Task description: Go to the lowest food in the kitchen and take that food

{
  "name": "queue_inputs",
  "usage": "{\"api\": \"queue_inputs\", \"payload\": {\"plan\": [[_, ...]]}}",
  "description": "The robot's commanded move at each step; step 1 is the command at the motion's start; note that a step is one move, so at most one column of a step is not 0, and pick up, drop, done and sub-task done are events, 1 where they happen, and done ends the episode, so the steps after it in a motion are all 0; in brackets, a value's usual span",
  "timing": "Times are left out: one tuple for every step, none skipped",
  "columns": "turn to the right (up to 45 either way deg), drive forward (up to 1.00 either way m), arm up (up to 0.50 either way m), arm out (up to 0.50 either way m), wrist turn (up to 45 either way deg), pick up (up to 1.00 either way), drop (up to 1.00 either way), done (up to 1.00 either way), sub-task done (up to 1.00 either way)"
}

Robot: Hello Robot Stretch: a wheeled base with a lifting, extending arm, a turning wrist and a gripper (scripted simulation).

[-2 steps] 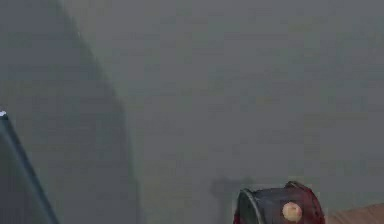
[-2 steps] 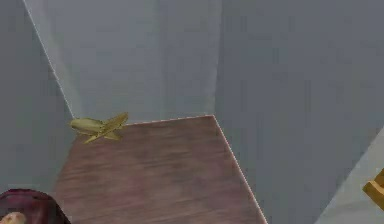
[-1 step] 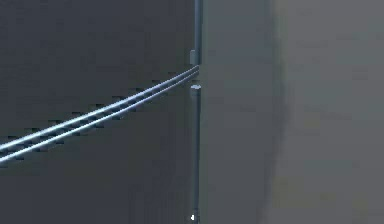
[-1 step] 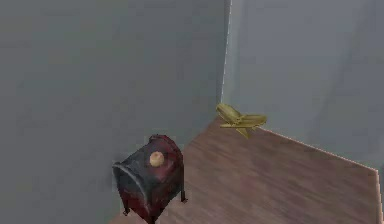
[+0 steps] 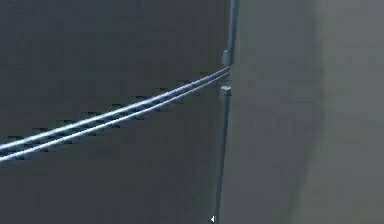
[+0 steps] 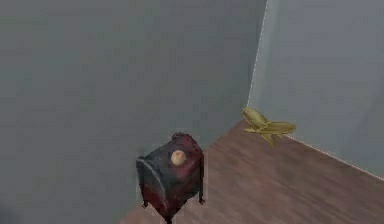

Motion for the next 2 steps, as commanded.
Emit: {"api": "queue_inputs", "payload": {"plan": [[45.0,0.00,0.00,0.00,0.0,0.00,0.00,0.00,0.00],[45.0,0.00,0.00,0.00,0.0,0.00,0.00,0.00,0.00]]}}
